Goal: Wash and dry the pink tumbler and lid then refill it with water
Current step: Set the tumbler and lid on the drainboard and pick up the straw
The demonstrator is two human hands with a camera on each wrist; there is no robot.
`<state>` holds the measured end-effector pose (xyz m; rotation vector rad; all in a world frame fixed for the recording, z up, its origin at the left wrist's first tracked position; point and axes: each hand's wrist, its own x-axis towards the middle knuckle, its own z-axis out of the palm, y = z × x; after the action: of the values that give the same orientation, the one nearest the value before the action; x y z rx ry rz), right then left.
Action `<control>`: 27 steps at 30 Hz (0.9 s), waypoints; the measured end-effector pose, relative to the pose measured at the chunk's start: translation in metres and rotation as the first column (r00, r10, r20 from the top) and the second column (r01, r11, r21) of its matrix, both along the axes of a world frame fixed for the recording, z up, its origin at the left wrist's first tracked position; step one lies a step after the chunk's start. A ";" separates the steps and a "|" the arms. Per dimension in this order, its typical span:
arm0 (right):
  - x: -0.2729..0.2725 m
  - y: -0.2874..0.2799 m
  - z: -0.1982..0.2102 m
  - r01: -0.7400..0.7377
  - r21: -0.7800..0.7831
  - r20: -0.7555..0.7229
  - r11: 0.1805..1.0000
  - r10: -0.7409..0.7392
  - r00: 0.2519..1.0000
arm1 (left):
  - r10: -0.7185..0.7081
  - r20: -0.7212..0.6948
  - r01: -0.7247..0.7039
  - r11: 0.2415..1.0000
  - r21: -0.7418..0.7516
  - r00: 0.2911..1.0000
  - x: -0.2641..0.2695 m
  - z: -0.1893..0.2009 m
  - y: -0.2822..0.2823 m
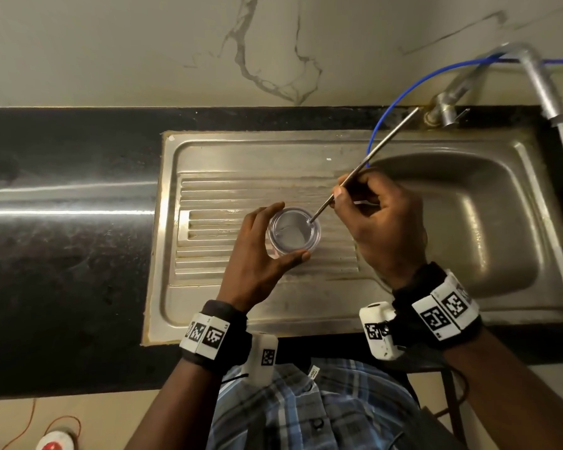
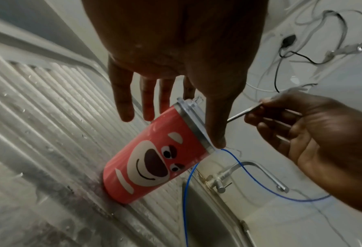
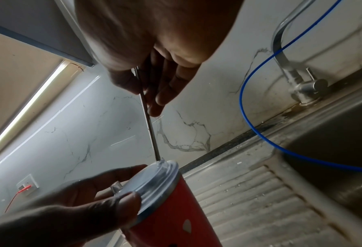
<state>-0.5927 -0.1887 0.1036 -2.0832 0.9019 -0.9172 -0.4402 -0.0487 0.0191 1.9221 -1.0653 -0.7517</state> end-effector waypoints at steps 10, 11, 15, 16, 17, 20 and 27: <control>-0.012 -0.001 -0.009 0.058 0.071 0.043 0.996 -0.061 0.997 | 0.022 -0.025 -0.022 1.000 -0.017 0.999 -0.002 -0.005 0.001; -0.013 -0.001 -0.010 0.067 0.074 0.044 0.995 -0.071 0.997 | 0.024 -0.029 -0.025 1.000 -0.020 0.999 -0.002 -0.005 0.002; -0.010 0.003 -0.010 0.061 0.060 0.048 0.996 -0.064 0.997 | 0.025 -0.035 -0.026 0.999 -0.025 0.999 -0.002 -0.006 0.002; -0.008 0.004 -0.009 0.035 0.038 0.042 0.999 -0.036 0.998 | 0.025 -0.035 -0.026 0.999 -0.025 0.999 -0.002 -0.006 0.002; -0.006 0.004 -0.008 0.001 0.007 0.018 1.000 -0.001 1.000 | 0.024 -0.038 -0.025 0.999 -0.026 0.999 -0.002 -0.006 0.002; 0.003 0.004 -0.016 -0.122 -0.035 -0.105 0.992 0.118 0.987 | 0.024 -0.053 -0.026 0.999 -0.034 0.998 -0.002 -0.007 0.002; 0.003 0.010 -0.054 -0.121 0.070 -0.233 0.990 0.134 0.963 | 0.025 -0.062 -0.027 0.999 -0.022 0.998 -0.004 -0.007 0.002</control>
<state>-0.5901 -0.1791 0.0496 -2.2063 0.8900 -0.5772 -0.4437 -0.0467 0.0120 1.8779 -1.0055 -0.7761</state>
